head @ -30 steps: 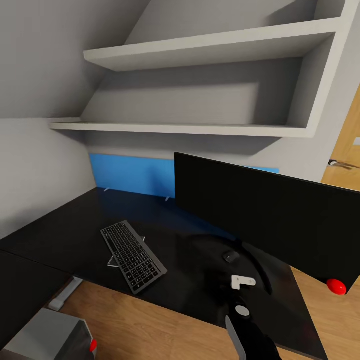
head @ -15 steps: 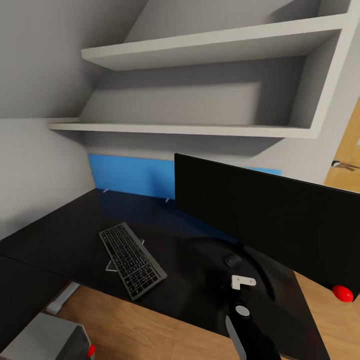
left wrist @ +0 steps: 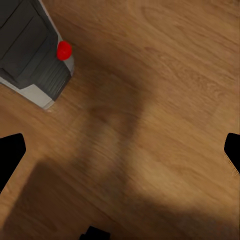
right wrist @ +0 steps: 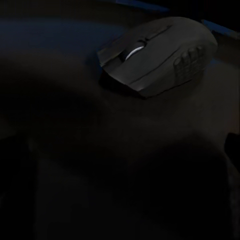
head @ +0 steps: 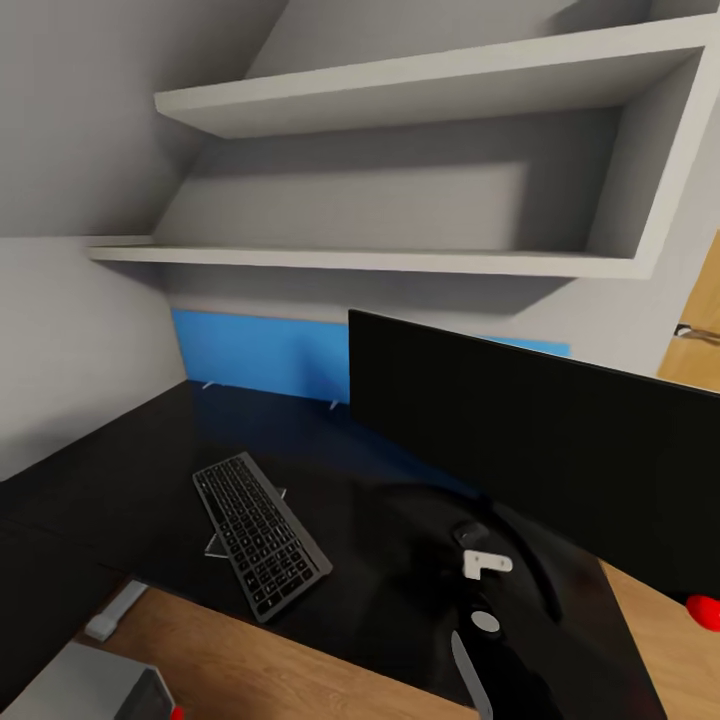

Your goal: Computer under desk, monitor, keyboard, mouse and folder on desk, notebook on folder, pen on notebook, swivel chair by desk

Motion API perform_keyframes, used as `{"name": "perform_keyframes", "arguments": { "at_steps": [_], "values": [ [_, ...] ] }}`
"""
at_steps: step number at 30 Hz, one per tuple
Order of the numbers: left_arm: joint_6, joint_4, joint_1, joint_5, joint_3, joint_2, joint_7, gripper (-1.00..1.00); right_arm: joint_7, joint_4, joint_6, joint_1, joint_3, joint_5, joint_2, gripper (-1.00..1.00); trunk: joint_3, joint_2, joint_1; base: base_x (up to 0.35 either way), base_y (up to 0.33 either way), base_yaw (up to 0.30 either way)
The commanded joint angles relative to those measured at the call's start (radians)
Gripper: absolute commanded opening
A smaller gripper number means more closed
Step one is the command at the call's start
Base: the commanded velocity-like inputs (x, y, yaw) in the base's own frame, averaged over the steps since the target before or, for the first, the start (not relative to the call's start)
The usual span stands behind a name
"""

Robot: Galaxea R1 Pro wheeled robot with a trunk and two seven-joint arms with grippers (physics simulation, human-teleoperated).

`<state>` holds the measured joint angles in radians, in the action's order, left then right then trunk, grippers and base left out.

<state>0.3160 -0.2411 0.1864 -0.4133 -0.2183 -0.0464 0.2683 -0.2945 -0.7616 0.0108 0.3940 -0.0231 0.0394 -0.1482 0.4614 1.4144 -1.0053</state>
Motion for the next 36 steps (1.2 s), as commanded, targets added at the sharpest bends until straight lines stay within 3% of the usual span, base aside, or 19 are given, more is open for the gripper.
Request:
{"name": "perform_keyframes", "arguments": {
  "at_steps": [1, 36],
  "values": [
    [0.003, 0.000, 0.001, -0.006, -0.009, 0.000, 0.007, 1.00, -0.002, 0.030, 0.008, 0.000, -0.003, 0.002, -0.001, 1.00, 0.001, 0.000, 0.000, 0.205, 0.000, 0.000],
    [0.002, 0.000, 0.001, -0.008, -0.009, 0.000, 0.008, 1.00, -0.002, 0.030, 0.008, 0.000, -0.018, 0.002, -0.001, 1.00, 0.001, 0.000, 0.000, 0.032, 0.000, 0.000]
  ]
}}
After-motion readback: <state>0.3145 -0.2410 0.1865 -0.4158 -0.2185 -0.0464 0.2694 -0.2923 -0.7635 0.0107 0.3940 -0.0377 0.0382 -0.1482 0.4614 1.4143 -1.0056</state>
